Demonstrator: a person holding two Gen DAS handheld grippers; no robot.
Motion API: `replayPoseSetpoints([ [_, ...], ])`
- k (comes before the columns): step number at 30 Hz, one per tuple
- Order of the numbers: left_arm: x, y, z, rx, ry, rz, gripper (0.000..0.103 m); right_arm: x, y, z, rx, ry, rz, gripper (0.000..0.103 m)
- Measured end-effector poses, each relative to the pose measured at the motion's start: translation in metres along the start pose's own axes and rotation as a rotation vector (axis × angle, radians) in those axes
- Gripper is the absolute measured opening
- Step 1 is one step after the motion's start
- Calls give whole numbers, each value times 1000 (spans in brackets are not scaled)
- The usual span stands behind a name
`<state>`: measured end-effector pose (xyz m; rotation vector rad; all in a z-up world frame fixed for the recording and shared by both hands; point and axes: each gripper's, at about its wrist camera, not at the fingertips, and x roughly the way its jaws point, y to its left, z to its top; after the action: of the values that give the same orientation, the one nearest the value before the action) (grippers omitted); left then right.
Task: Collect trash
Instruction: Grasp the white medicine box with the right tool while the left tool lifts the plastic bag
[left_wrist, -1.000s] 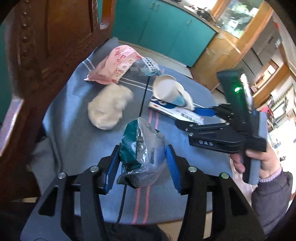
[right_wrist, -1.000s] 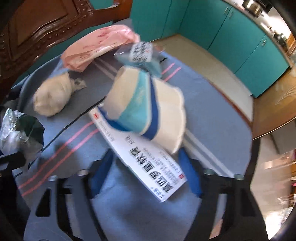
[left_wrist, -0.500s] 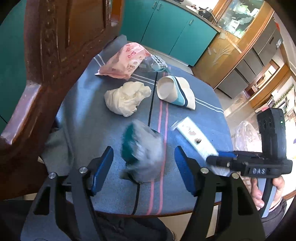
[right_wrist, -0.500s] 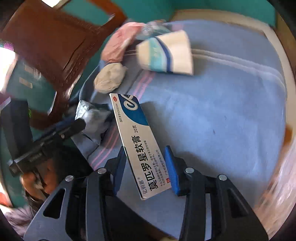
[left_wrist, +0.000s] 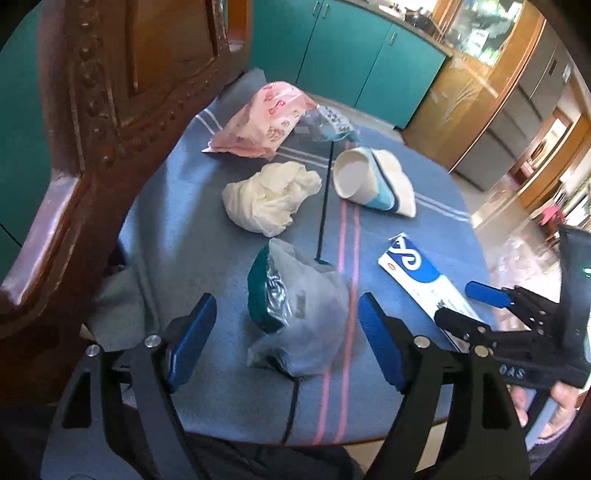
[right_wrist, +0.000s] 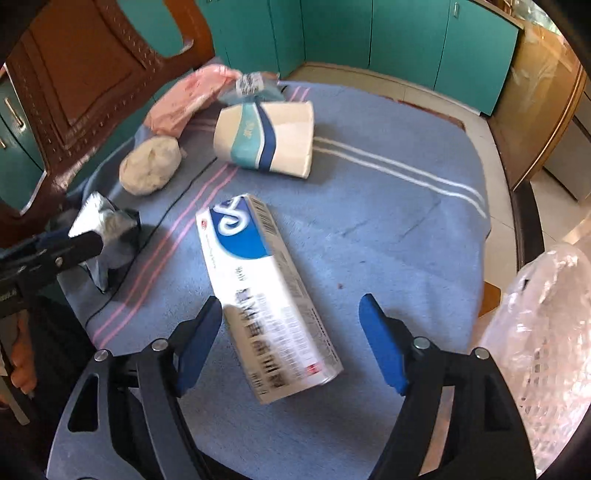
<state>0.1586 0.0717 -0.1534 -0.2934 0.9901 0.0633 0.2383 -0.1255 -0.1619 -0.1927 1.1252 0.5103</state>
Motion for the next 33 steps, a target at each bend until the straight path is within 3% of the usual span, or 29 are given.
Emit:
replayPoseSetpoints([
  [3, 9, -5, -3, 18, 17, 13, 77, 3, 6, -5, -12, -2, -12, 75],
  [4, 11, -7, -4, 27, 20, 17, 69, 5, 9, -5, -17, -1, -15, 75],
  [6, 13, -9, -6, 49, 31, 19, 55, 9, 17, -6, -36, -10, -35, 59],
  [9, 12, -10, -8, 48, 26, 11, 51, 7, 22, -9, -56, -19, -45, 50],
  [11, 9, -11, -9, 56, 22, 7, 51, 4, 24, -11, -46, -28, -12, 49],
  [19, -20, -22, -10, 95, -49, 19, 51, -23, 21, -23, 0, -87, -24, 49],
  [25, -36, -32, -12, 114, -88, -24, 51, -43, 13, -31, 30, -125, -37, 49],
  [33, -30, -46, -18, 123, -59, -41, 50, -88, -25, -47, 124, -217, -60, 49],
])
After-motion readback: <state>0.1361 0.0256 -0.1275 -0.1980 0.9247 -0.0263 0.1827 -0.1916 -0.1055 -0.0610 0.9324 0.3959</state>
